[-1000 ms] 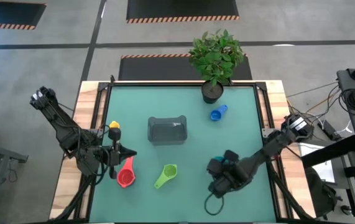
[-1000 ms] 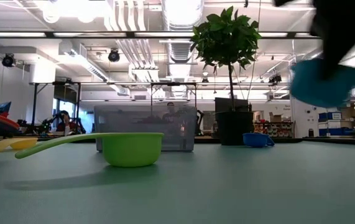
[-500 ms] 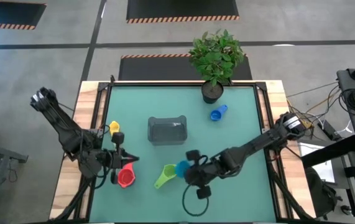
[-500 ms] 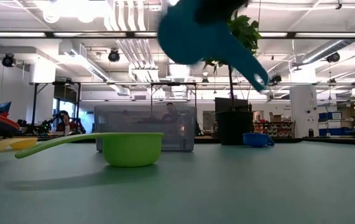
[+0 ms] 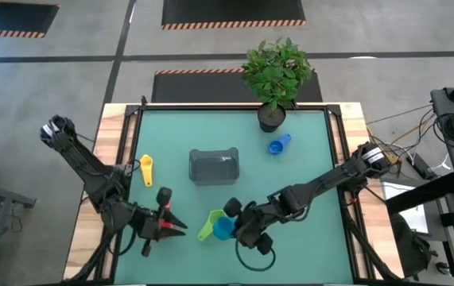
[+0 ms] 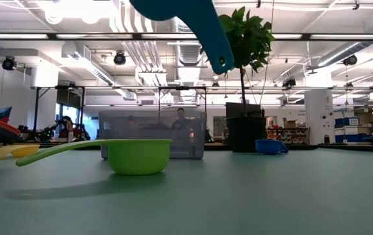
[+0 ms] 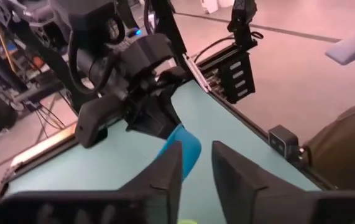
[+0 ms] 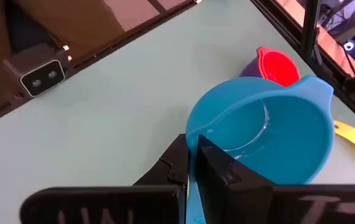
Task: Nest measuring cups in basket
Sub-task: Stack the light blue measuring cup on top of the red measuring cup
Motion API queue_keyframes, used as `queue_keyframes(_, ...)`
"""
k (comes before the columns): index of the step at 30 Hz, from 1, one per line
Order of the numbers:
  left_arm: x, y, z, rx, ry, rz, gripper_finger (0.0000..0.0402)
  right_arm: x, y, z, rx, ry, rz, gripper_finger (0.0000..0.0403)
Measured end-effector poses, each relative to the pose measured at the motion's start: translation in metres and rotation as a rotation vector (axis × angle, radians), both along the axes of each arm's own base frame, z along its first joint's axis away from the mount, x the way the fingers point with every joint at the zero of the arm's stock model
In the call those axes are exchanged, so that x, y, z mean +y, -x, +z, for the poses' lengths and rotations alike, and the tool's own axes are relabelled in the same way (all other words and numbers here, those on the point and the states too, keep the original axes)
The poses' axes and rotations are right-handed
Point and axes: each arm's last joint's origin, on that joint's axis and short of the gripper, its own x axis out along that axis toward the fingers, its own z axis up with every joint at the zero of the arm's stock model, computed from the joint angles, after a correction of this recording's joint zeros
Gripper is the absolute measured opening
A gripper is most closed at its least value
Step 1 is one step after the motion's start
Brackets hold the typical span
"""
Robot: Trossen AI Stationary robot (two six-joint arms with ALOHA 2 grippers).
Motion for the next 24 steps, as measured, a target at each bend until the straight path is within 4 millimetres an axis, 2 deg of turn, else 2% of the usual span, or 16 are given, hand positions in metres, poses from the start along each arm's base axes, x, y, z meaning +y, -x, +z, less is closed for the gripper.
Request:
queue_keyframes(6, -0.006, -0.014, -0.008, -0.027, -0.047, 0.008, 0.0138, 0.001, 0.0, 0.0, 0.0, -0.001, 0.003, 0.0009)
queue_keyframes(11, -0.009, -0.032, -0.017, -0.046, -0.079, 0.038, 0.0171, 0.001, 0.0, 0.0, 0.0, -0.001, 0.002, 0.0009)
queue_keyframes(15, -0.009, -0.045, -0.024, -0.064, -0.108, 0.046, 0.0177, 0.001, 0.0, 0.0, -0.001, -0.001, 0.003, 0.0009)
queue_keyframes(19, -0.009, -0.056, -0.03, -0.061, -0.086, -0.036, 0.0174, 0.001, 0.0, 0.0, 0.001, -0.001, 0.003, 0.0009)
queue_keyframes(24, -0.003, -0.07, -0.038, -0.055, -0.071, -0.012, 0.0169, 0.001, 0.0, 0.0, 0.002, 0.0, 0.003, 0.0009)
